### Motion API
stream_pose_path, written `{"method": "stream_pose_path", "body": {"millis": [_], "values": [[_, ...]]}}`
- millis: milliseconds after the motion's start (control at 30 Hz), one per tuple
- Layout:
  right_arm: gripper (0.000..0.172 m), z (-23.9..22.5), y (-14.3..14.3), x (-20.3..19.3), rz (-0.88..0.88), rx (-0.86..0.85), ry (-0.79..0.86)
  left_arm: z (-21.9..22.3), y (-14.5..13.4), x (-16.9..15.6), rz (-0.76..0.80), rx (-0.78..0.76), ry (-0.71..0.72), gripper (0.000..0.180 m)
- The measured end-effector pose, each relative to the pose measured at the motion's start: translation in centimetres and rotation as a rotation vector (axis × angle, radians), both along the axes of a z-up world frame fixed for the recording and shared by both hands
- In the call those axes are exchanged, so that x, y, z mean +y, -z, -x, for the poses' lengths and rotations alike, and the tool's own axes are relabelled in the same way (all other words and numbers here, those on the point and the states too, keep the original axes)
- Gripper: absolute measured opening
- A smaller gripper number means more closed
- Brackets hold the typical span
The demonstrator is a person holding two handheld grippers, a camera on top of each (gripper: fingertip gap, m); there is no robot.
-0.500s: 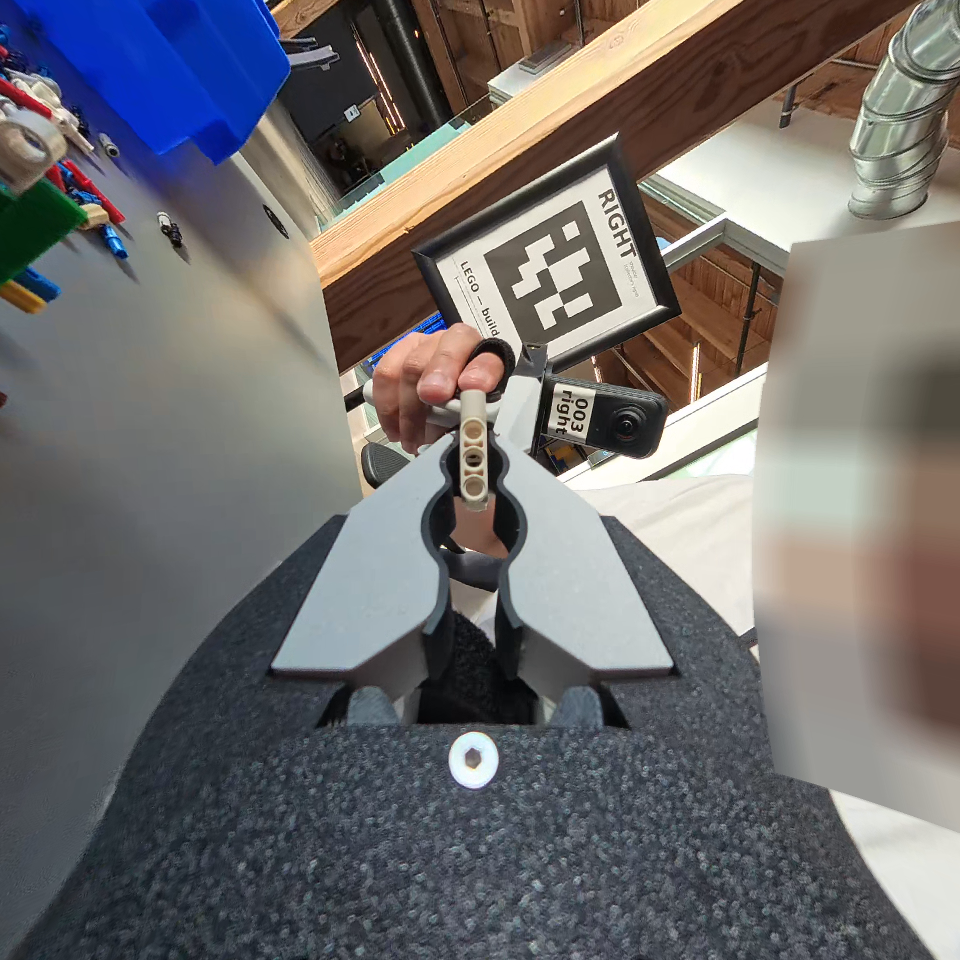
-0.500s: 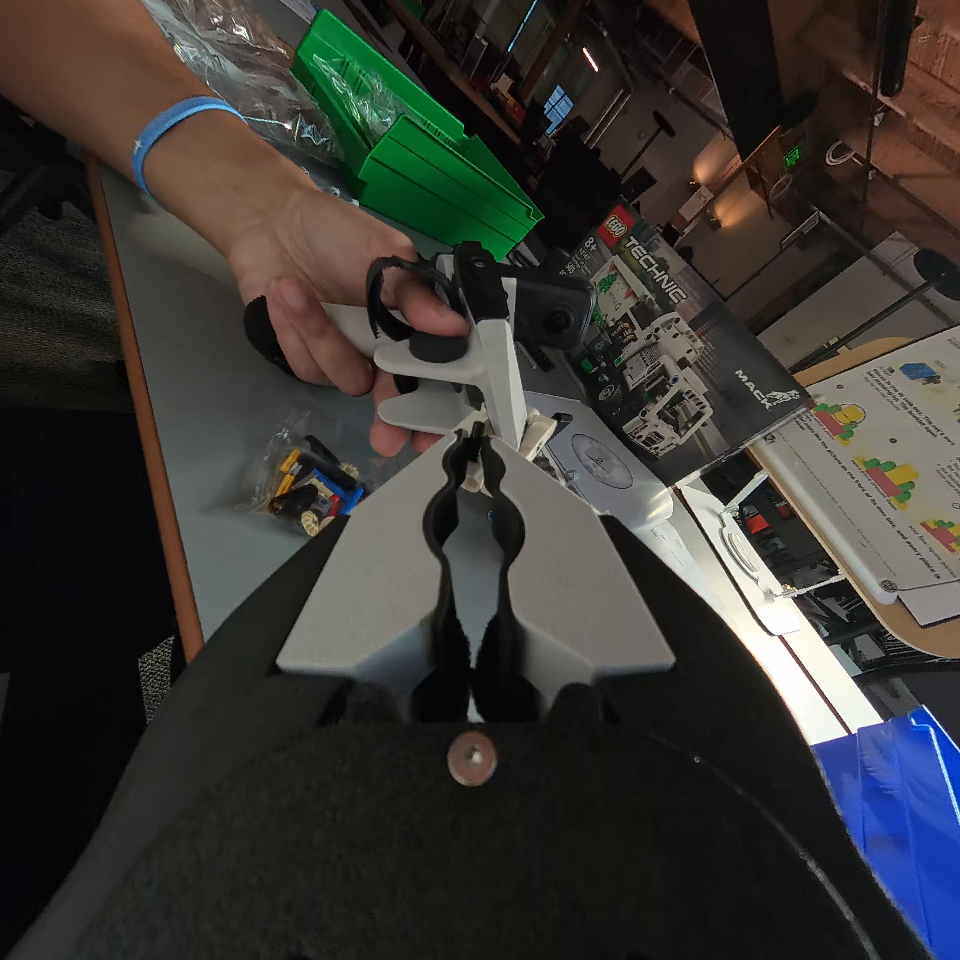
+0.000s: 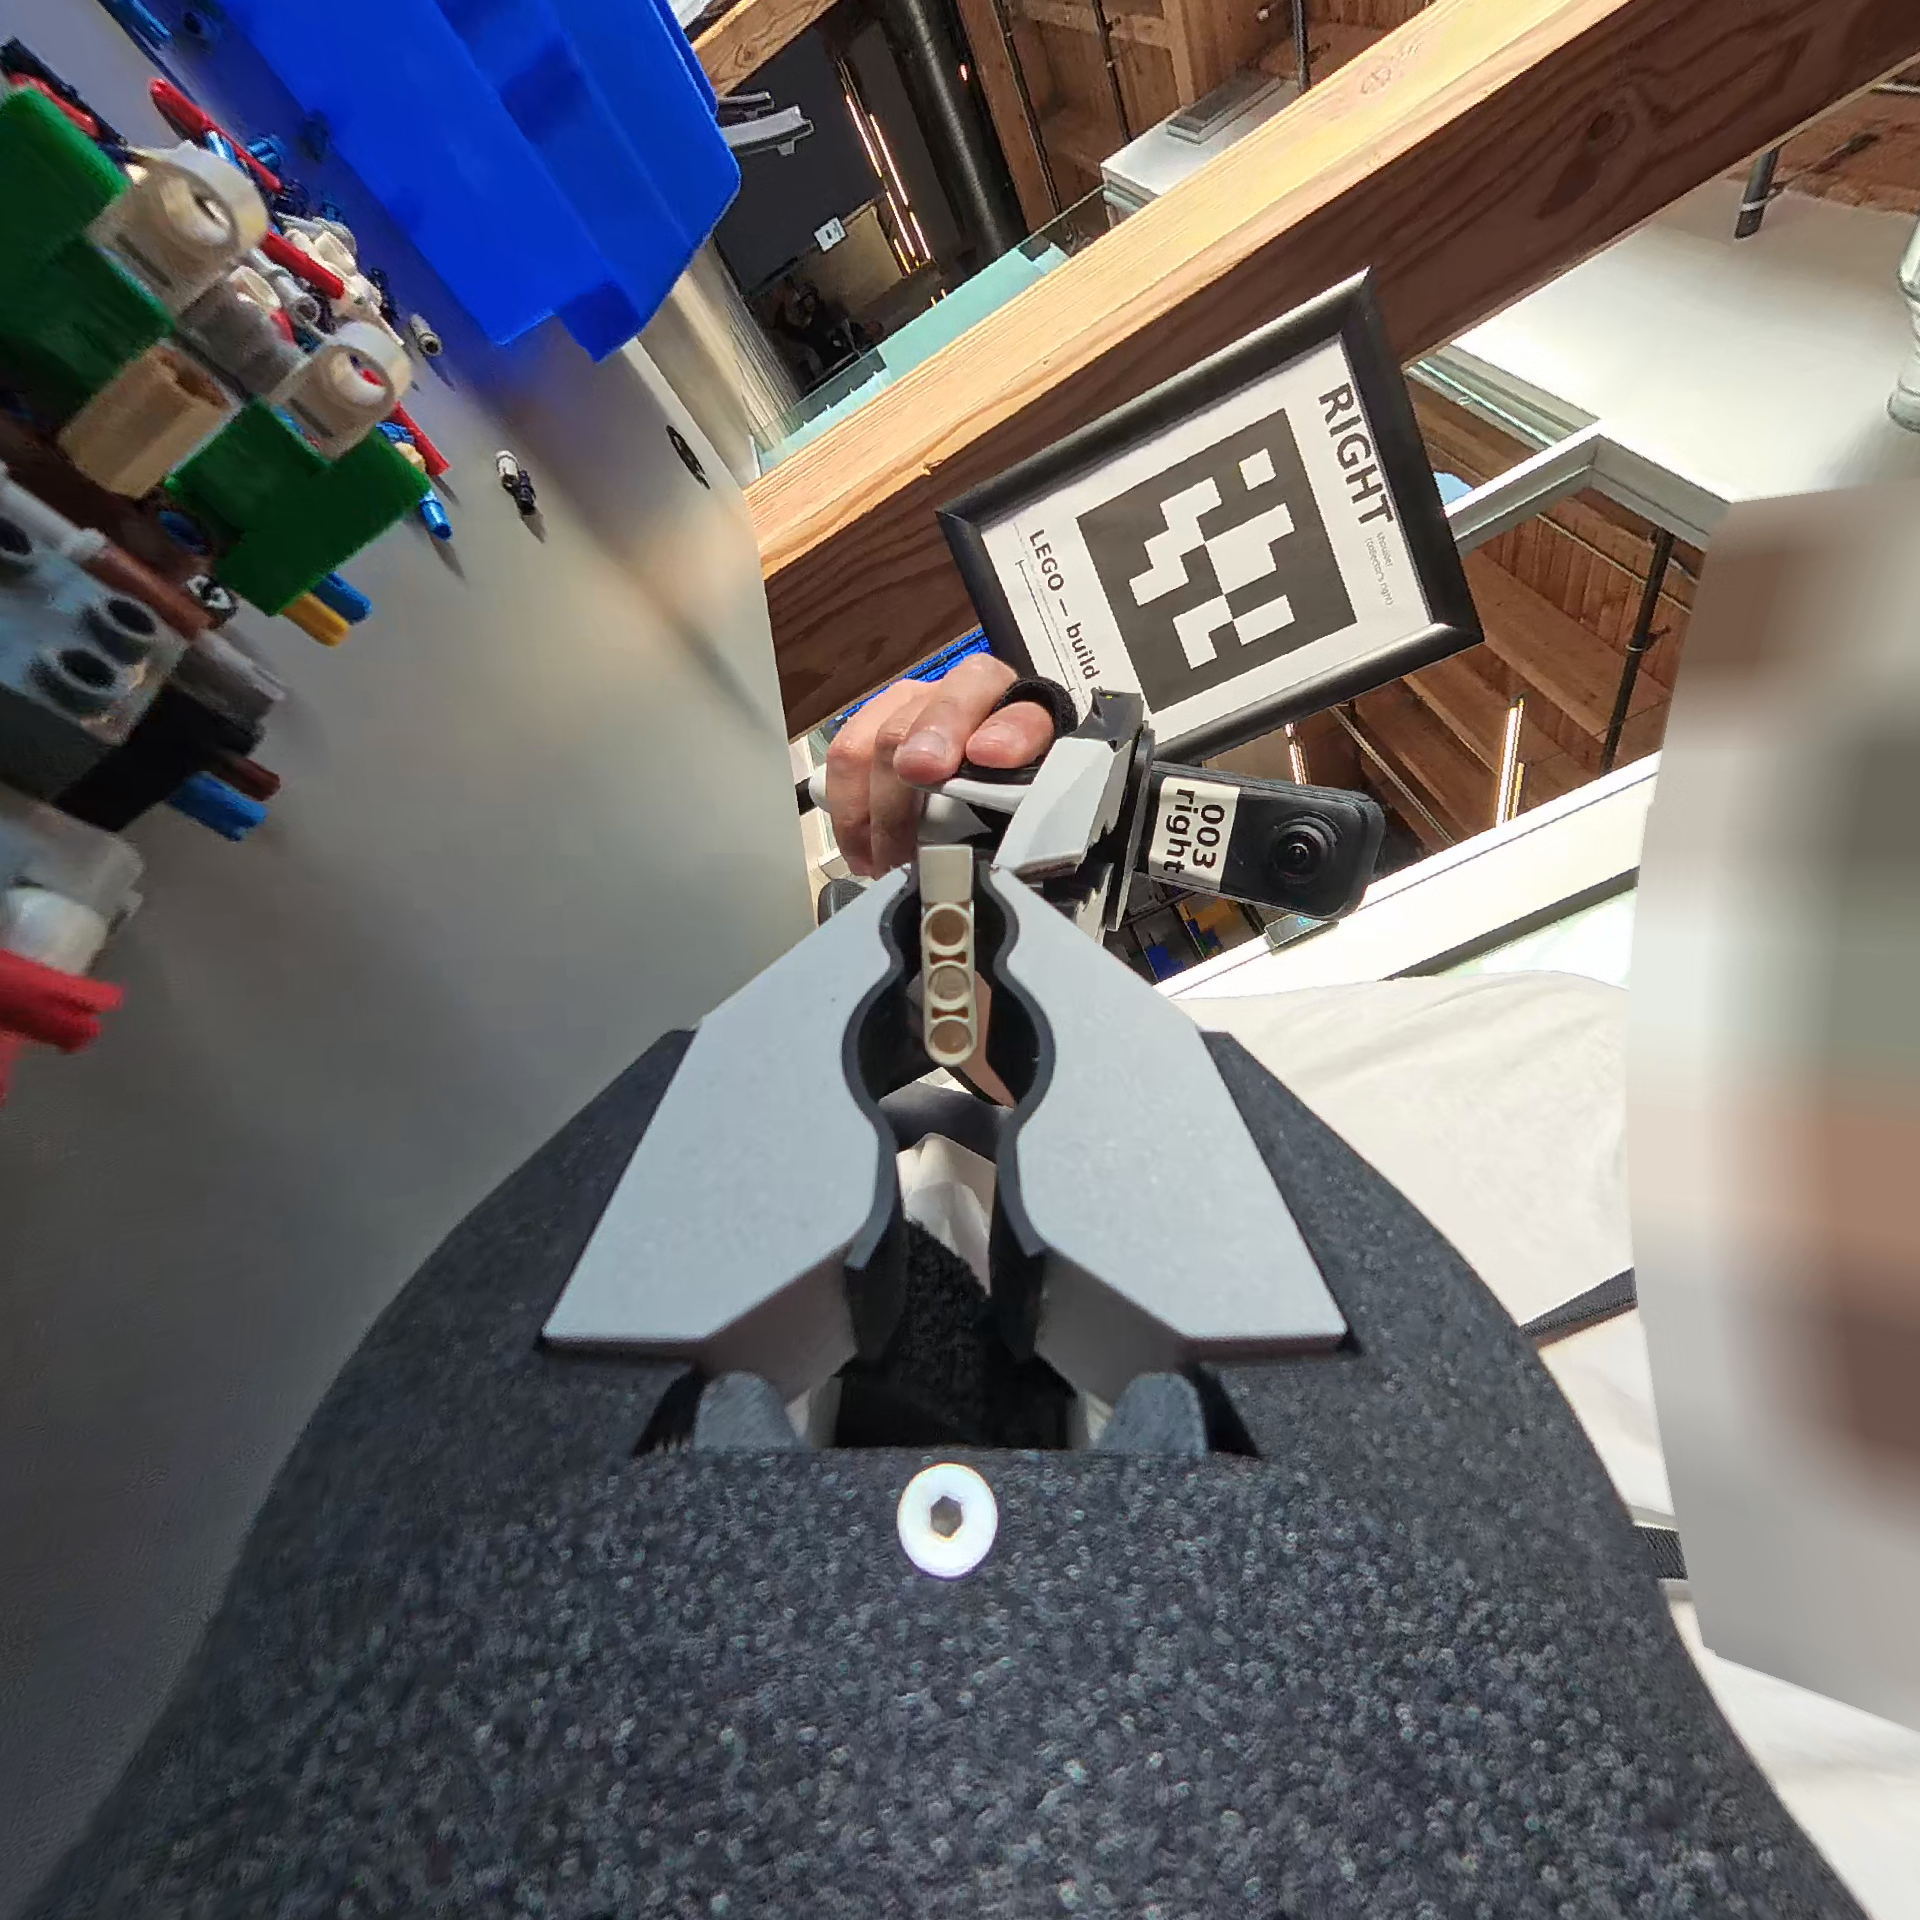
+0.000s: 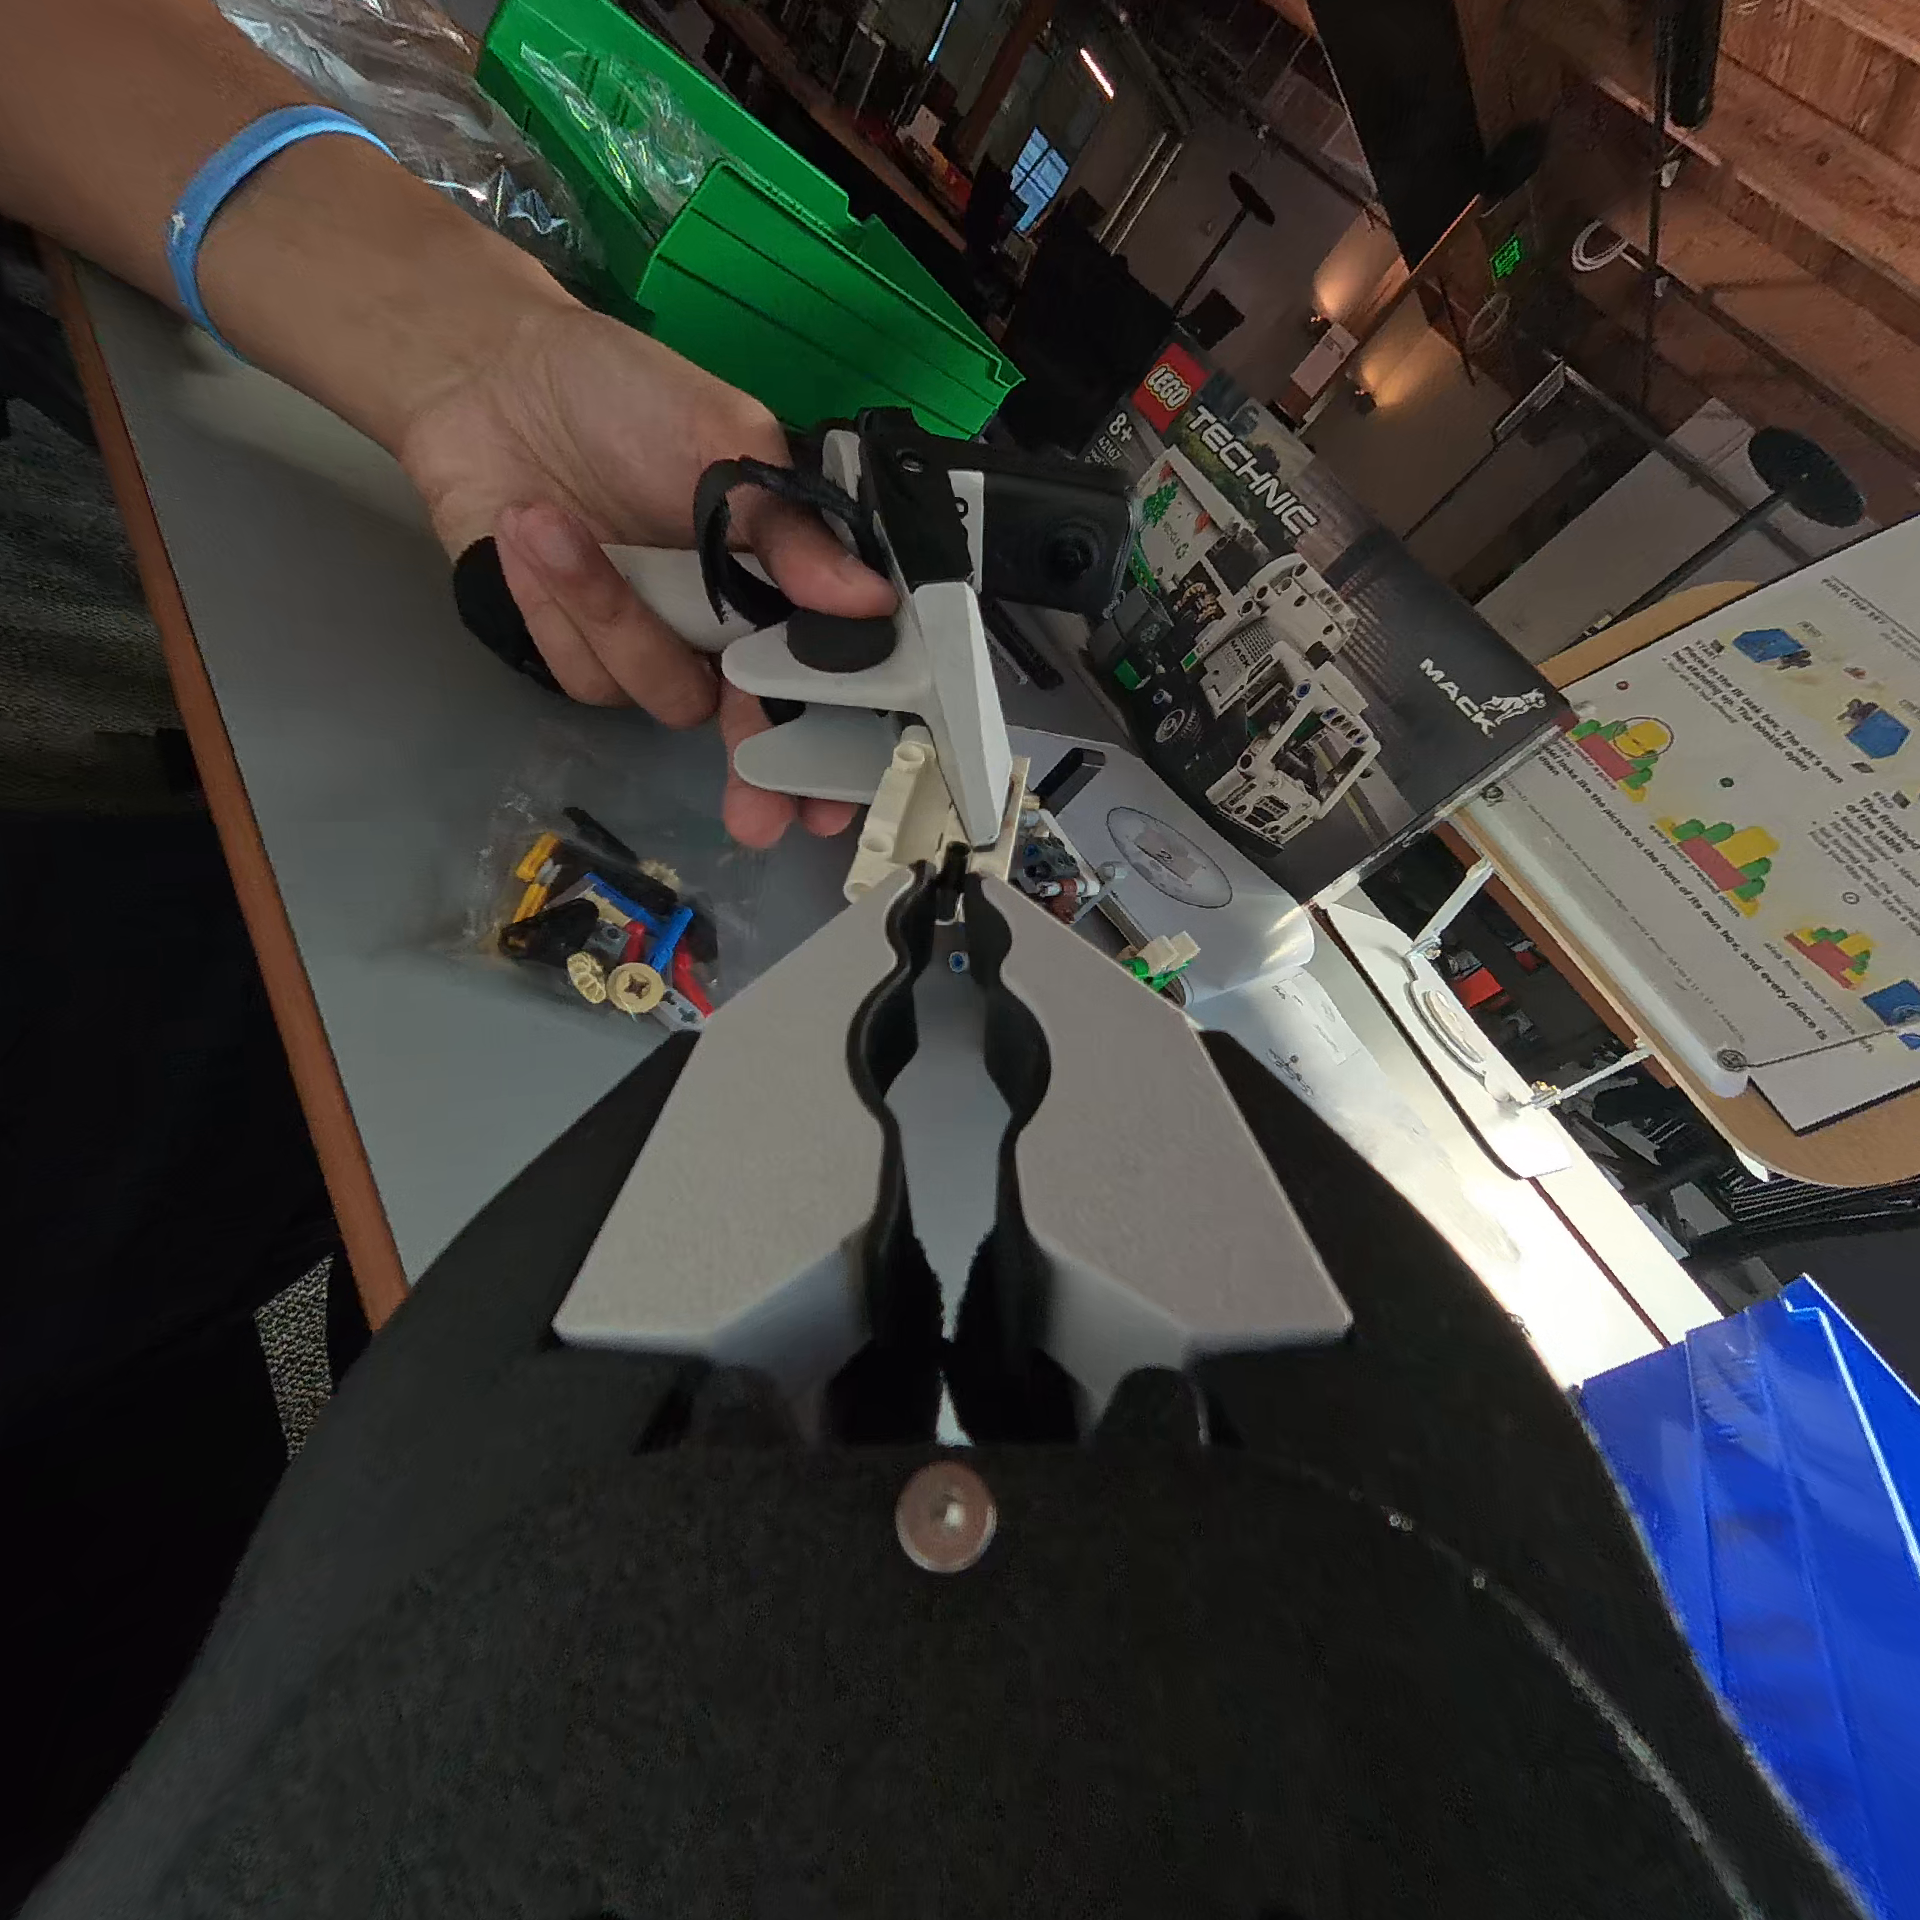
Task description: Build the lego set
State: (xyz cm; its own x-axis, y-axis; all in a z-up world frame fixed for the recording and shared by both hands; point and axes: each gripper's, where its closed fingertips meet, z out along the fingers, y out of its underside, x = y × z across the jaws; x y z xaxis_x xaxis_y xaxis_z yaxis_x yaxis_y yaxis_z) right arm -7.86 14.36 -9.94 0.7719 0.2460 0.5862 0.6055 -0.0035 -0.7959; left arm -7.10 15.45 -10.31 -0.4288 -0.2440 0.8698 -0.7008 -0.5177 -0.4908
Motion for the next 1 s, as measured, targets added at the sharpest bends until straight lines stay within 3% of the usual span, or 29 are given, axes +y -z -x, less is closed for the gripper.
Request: {"method": "stream_pose_path", "body": {"millis": [633, 1000], "values": [[0.003, 0.4, 0.4, 0.6, -0.012, 0.006, 0.009, 0.0, 0.5, -0.2, -0.033, 0.016, 0.000, 0.004], [0.003, 0.2, 1.3, 1.2, 0.005, -0.032, 0.060, -0.2, 1.4, -0.1, -0.154, 0.001, -0.027, 0.005]]}}
